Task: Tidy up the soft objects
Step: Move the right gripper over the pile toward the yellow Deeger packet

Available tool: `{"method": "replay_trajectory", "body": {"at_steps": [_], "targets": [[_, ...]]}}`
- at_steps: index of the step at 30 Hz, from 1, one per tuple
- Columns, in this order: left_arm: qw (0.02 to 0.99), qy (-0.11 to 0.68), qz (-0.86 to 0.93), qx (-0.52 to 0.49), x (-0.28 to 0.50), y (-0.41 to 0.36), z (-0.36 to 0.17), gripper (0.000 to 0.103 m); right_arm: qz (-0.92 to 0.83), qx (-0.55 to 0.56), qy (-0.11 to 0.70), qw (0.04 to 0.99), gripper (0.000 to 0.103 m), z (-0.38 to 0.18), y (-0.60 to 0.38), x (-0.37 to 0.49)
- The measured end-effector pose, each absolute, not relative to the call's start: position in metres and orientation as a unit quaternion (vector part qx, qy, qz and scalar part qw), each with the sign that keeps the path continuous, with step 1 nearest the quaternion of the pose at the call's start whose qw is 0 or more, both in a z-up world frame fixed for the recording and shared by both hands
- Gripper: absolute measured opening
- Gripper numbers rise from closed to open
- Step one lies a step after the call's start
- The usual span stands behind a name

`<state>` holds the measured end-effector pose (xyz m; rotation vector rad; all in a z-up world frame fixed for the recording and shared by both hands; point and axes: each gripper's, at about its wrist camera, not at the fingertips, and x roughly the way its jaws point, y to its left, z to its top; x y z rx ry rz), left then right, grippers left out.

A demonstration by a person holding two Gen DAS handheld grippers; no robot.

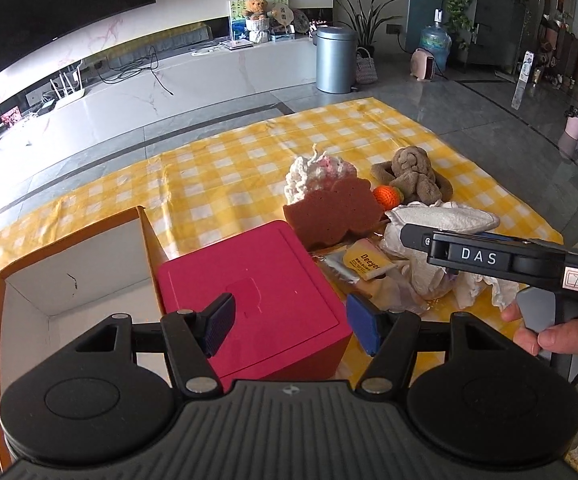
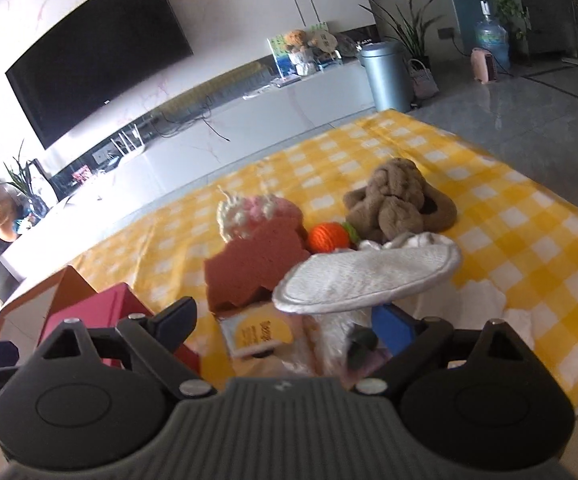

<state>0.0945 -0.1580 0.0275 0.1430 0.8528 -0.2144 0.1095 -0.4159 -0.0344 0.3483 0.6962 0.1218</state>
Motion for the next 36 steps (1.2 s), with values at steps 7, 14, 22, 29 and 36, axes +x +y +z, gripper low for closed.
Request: {"method": "replay_trajectory", "body": {"at_steps": [7,14,22,29,36], "targets": [[0.910,0.399,-0.094,0.065,0.084,-0.137,0.039,0.075,0.078,0.095,0.358,0.926,0.083,-0.040,-0.379,0.124],[0.913,0.396,-0.087,0.053,0.076,-0.119,0.042,0.075,0.129,0.077,0.303,0.941,0.073,-0.034,-0.366,0.120],[0.912,0.398,-0.084,0.050,0.071,-0.111,0.039,0.075,0.119,0.069,0.385,0.913,0.076,-0.062,-0.354,0.147],[0.910,0.402,-0.085,0.056,0.067,-0.112,0.036,0.075,0.122,0.126,0.420,0.890,0.082,-0.077,-0.367,0.156],[0.910,0.403,-0.084,0.056,0.065,-0.112,0.032,0.075,0.061,0.111,0.448,0.885,0.073,-0.086,-0.375,0.160]]}}
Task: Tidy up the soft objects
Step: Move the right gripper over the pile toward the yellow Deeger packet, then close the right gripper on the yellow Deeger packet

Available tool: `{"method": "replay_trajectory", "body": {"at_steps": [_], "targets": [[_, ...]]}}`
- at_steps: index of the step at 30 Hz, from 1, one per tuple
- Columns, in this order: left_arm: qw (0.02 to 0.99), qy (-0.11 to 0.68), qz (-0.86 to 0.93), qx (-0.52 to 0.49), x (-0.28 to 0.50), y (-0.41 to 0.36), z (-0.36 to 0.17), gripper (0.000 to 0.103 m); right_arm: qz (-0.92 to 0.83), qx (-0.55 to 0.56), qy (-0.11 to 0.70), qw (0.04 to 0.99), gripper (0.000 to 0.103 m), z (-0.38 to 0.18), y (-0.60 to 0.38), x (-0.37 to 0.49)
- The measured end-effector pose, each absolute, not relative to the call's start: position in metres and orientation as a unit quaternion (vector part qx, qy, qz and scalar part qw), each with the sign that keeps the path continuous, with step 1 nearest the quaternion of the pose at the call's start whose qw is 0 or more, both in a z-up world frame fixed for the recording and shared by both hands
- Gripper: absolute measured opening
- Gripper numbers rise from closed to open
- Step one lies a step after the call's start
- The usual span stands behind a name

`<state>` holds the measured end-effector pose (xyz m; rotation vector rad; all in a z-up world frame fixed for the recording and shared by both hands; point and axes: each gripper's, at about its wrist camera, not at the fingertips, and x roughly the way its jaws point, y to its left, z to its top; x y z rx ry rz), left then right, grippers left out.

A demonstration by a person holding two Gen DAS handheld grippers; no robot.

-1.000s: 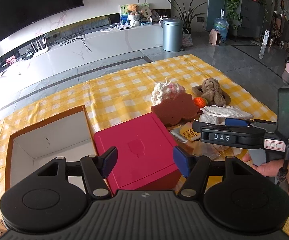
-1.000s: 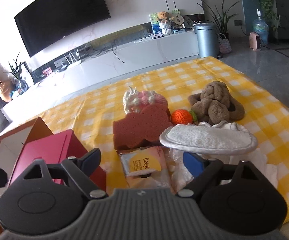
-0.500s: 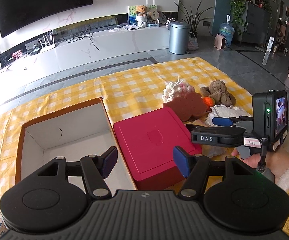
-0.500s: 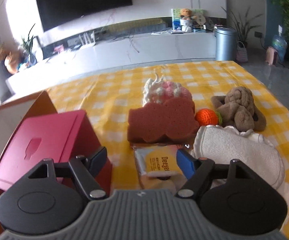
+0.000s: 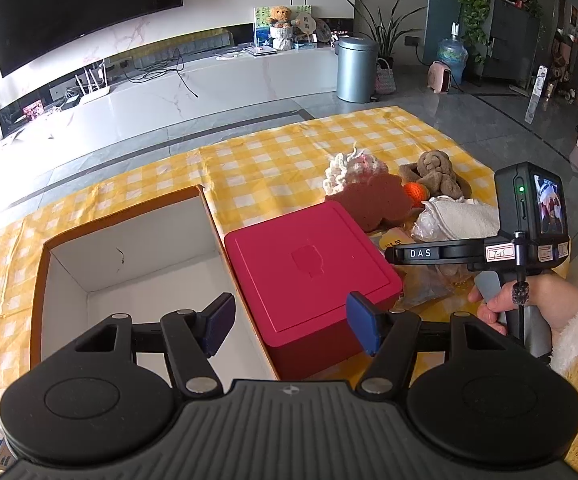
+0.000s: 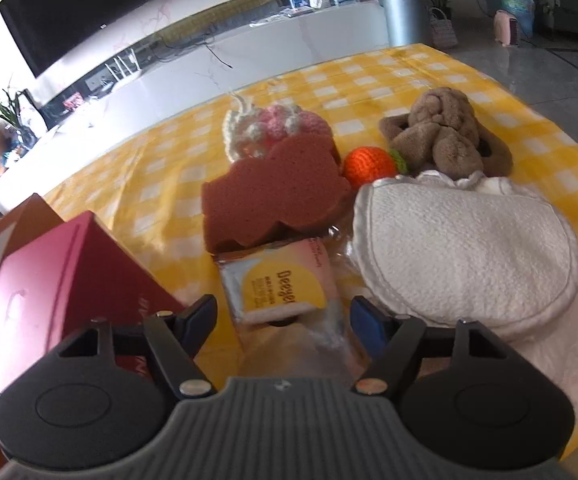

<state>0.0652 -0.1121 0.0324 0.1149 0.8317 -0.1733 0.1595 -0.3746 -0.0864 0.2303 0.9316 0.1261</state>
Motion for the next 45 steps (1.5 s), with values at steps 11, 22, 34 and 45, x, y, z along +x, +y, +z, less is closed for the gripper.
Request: {"method": "replay_trajectory", "body": {"at_steps": [11,22,34,45], "targets": [[0.906,0.410,-0.092,0.053,0.063,-0.118,0.029,0.075,0.060,-0.039,0.479,0.875,0.053,-0.102,-0.341,0.162],[0.905,0.412,-0.086,0.052,0.066,-0.117,0.028,0.075,0.104,0.048,0.436,0.893,0.049,-0.068,-0.363,0.140],[0.907,0.409,-0.087,0.055,0.068,-0.125,0.031,0.075,0.159,0.192,0.388,0.887,0.049,-0.047,-0.400,0.122],[0.905,0.413,-0.077,0.064,0.069,-0.135,0.034,0.075,0.170,0.249,0.358,0.883,0.050,-0.039,-0.426,0.112]]}}
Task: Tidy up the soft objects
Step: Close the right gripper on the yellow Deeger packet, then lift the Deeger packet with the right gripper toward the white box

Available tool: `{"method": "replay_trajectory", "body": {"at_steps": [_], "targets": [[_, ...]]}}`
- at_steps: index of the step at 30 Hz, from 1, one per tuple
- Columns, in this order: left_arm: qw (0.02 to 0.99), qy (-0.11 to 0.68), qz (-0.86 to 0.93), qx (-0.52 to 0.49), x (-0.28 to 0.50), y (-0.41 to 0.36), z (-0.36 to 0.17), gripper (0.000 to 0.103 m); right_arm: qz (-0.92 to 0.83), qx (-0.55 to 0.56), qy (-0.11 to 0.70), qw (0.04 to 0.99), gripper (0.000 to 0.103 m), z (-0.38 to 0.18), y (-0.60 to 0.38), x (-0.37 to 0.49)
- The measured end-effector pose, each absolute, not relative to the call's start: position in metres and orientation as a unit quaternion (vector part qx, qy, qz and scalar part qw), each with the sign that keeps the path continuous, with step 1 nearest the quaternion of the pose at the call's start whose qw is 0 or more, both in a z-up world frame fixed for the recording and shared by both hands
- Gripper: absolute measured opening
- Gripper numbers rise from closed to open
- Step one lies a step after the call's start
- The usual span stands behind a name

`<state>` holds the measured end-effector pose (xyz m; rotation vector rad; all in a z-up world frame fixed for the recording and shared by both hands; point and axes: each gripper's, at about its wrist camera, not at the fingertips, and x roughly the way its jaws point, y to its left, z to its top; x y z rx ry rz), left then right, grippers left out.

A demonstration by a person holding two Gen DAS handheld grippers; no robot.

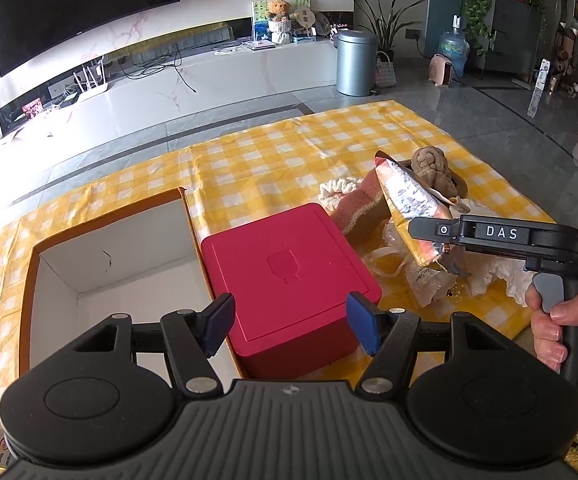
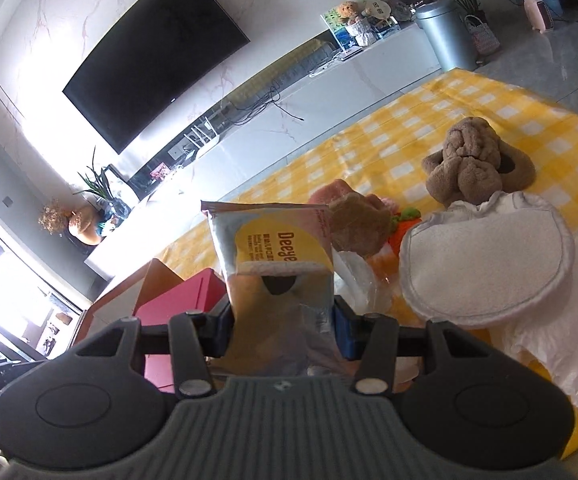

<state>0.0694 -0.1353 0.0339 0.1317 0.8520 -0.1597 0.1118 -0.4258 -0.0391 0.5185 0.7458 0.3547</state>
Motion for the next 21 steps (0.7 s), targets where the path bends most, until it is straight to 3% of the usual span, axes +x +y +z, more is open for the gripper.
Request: {"method": "replay_trajectory", "body": {"at_steps": [8,16,21], "targets": [[0.902,0.419,-0.079,0.066,0.071,-0.142,0.032,0.075,0.143,0.175,0.413,0.882,0.050,-0.055,-0.409,0.127],[0.903,0.415,-0.082,0.071,0.064,-0.144,0.034,0.075,0.130,-0.108,0.444,0.880,0.052,-0.074,-0.328,0.127],[0.904,0.415,-0.075,0.071,0.059,-0.136,0.037,0.075,0.109,-0.222,0.480,0.842,0.056,-0.102,-0.308,0.126]]}}
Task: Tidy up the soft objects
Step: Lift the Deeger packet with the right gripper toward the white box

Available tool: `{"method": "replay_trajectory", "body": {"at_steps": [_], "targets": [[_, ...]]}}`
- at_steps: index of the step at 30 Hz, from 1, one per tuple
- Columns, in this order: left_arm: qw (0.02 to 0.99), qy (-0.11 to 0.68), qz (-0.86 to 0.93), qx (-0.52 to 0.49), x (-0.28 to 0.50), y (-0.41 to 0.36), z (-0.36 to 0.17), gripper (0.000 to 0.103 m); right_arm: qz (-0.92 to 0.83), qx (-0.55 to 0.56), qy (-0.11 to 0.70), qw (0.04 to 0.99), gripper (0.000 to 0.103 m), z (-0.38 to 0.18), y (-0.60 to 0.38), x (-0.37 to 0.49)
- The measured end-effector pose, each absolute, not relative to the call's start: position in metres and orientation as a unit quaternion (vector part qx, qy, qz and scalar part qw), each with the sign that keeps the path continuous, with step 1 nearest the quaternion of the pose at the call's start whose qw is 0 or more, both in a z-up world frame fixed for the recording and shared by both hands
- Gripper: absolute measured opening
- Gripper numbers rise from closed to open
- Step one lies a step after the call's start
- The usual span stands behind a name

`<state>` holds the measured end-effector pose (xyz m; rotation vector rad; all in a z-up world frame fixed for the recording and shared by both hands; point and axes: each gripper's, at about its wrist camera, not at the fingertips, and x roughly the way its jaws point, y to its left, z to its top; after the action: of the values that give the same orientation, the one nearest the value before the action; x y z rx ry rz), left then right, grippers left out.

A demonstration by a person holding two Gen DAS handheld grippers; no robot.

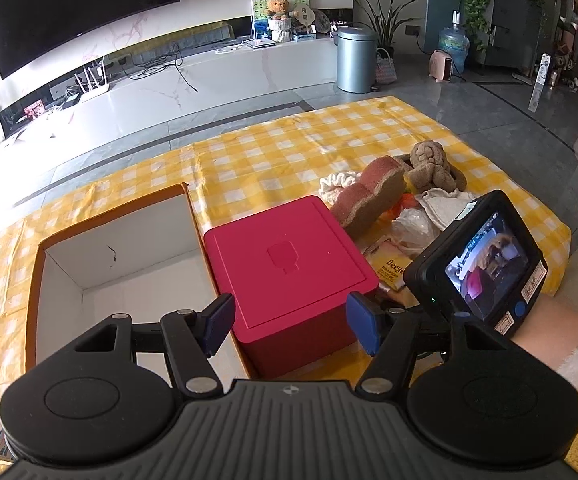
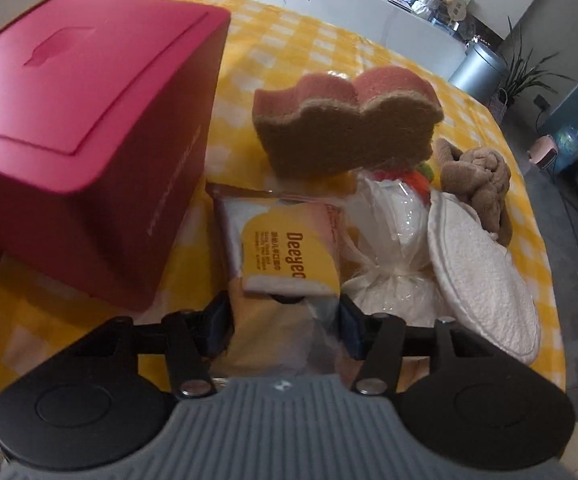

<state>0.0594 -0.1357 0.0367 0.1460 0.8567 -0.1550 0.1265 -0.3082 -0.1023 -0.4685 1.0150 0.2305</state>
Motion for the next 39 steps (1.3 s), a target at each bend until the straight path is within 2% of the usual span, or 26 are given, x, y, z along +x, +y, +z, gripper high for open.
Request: {"method": "replay_trajectory", "body": {"at_steps": [1,3,4,5,8,11,13,15,20,25,31,33,35,39], "targets": [[0.904,0.414,-0.074,0.069,0.058,-0.134,0.037,0.075,0.110,-0.226,0.480,0.841,0.057,-0.101,-0.308,0.125],[0.905,0.414,-0.073,0.067,0.056,-0.130,0.038,0.075,0.116,-0.229,0.483,0.837,0.073,-0.100,-0.310,0.122],[0.905,0.415,-0.073,0.067,0.056,-0.128,0.038,0.075,0.118,-0.230,0.479,0.839,0.087,-0.099,-0.311,0.120],[0.905,0.415,-0.073,0.067,0.056,-0.128,0.038,0.075,0.118,-0.231,0.472,0.843,0.090,-0.096,-0.313,0.117],[0.905,0.412,-0.079,0.074,0.053,-0.125,0.039,0.075,0.124,-0.202,0.442,0.865,0.090,-0.076,-0.327,0.104],[0.909,0.402,-0.080,0.075,0.050,-0.121,0.041,0.075,0.130,-0.122,0.398,0.900,0.090,-0.051,-0.356,0.098],[0.911,0.398,-0.079,0.074,0.049,-0.119,0.042,0.075,0.140,-0.086,0.378,0.911,0.088,-0.042,-0.368,0.095],[0.911,0.398,-0.080,0.070,0.049,-0.117,0.041,0.075,0.167,-0.075,0.381,0.906,0.081,-0.044,-0.368,0.098],[0.909,0.403,-0.080,0.065,0.048,-0.111,0.039,0.075,0.140,-0.101,0.457,0.872,0.053,-0.070,-0.356,0.121],[0.906,0.410,-0.078,0.069,0.047,-0.107,0.034,0.075,0.127,-0.076,0.486,0.861,0.052,-0.084,-0.357,0.129],[0.906,0.409,-0.081,0.076,0.042,-0.107,0.035,0.075,0.130,-0.104,0.505,0.847,0.059,-0.100,-0.344,0.141],[0.906,0.408,-0.079,0.079,0.041,-0.108,0.036,0.075,0.132,-0.113,0.507,0.844,0.057,-0.104,-0.340,0.143],[0.907,0.406,-0.079,0.078,0.040,-0.109,0.038,0.075,0.139,-0.111,0.496,0.850,0.048,-0.098,-0.341,0.139],[0.910,0.400,-0.080,0.080,0.037,-0.108,0.044,0.075,0.163,-0.058,0.456,0.873,0.045,-0.074,-0.358,0.121]]}}
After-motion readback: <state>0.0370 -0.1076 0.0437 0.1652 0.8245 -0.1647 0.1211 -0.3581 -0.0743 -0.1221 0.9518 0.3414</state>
